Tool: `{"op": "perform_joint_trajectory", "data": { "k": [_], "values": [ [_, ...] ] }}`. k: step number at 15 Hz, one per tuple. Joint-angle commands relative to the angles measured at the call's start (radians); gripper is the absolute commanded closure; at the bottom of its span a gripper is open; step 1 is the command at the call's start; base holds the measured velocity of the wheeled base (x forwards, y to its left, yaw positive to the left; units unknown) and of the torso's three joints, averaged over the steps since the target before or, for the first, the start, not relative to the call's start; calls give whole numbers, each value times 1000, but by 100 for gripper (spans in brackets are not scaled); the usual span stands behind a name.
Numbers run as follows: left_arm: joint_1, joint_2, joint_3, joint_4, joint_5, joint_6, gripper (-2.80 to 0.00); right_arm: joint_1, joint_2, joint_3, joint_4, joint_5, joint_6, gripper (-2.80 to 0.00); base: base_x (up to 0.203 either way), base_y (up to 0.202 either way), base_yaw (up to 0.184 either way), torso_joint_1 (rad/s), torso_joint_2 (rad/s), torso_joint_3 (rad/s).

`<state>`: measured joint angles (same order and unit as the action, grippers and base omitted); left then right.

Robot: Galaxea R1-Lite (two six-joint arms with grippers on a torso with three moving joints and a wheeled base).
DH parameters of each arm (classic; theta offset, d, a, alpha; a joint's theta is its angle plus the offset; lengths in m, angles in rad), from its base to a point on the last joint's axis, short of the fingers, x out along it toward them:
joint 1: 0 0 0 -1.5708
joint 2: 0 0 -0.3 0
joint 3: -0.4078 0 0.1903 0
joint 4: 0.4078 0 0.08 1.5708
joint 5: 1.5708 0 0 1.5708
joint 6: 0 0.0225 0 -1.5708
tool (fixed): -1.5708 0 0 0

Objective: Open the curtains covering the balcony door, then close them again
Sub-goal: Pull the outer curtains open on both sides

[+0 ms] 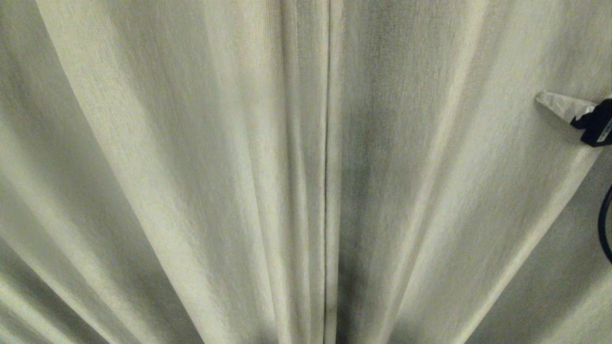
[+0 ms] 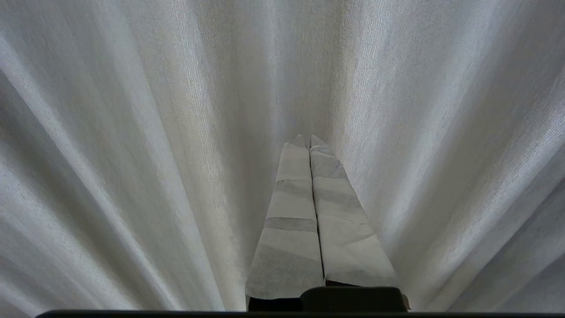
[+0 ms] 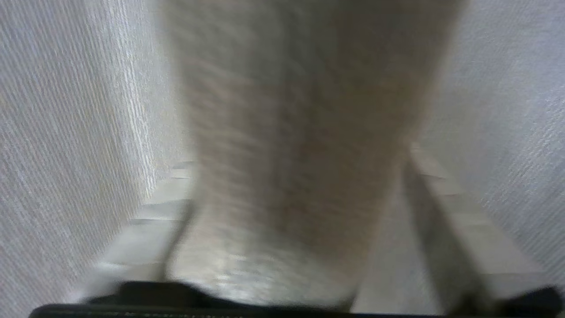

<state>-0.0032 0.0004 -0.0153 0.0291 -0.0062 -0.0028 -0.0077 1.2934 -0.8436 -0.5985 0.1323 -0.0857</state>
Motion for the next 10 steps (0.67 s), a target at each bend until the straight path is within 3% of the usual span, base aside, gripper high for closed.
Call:
{"op": "perform_joint_trajectory", "data": {
  "k": [1, 10],
  "values": [
    [0, 0, 0, 0, 0, 0, 0, 0, 15, -1, -14, 1, -2, 0, 0, 0, 0, 0, 0, 0],
    [0, 0, 0, 0, 0, 0, 0, 0, -33, 4, -11, 3, 0, 0, 0, 0, 0, 0, 0, 0]
  ]
}}
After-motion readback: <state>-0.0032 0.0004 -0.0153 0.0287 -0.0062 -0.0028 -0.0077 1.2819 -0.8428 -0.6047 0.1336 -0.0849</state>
